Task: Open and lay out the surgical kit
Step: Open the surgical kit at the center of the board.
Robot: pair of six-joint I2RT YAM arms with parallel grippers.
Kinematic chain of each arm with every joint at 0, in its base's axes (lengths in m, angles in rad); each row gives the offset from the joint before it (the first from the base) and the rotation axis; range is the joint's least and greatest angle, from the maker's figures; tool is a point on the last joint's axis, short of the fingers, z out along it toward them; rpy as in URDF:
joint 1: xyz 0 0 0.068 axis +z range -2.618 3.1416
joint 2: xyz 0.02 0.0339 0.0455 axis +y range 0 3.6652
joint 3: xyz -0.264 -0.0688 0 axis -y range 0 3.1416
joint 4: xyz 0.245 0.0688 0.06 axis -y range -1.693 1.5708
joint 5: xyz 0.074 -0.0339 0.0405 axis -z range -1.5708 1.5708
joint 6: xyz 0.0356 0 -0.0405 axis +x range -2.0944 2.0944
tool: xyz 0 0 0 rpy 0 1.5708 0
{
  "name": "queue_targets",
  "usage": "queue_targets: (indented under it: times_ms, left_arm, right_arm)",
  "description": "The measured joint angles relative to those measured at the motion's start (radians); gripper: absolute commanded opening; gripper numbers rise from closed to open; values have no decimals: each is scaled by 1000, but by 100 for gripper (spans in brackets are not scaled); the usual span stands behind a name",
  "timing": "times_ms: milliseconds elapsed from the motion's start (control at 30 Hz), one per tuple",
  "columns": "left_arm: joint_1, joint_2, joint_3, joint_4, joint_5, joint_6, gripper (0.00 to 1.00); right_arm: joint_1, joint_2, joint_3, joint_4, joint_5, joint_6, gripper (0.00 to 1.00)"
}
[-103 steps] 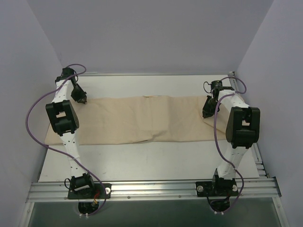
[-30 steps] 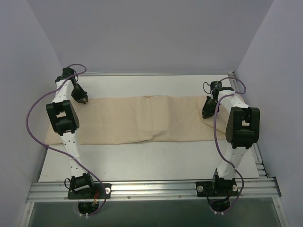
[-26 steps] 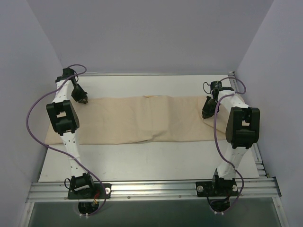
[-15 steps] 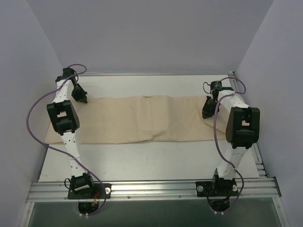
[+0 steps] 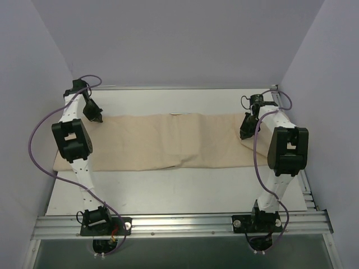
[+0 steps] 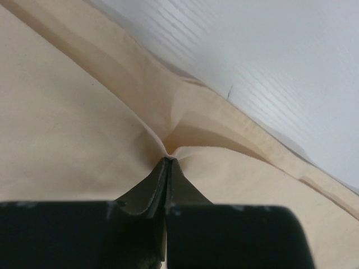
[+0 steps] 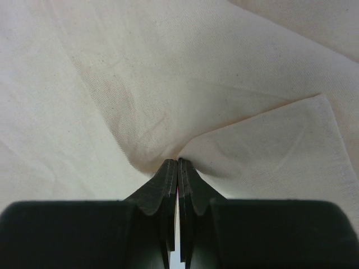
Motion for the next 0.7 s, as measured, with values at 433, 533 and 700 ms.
queue_targets:
  times_ms: [433, 533, 700]
  left_arm:
    - [-51, -446, -406, 42, -21, 57, 2]
    - [-53, -594, -604, 76, -10, 52, 2]
    - [-47, -882, -885, 87, 8, 40, 2]
  right_arm:
    - [0, -140, 36, -101, 14, -18, 0]
    - [0, -215, -5, -123, 2, -16, 0]
    - [0, -388, -84, -193, -7, -19, 0]
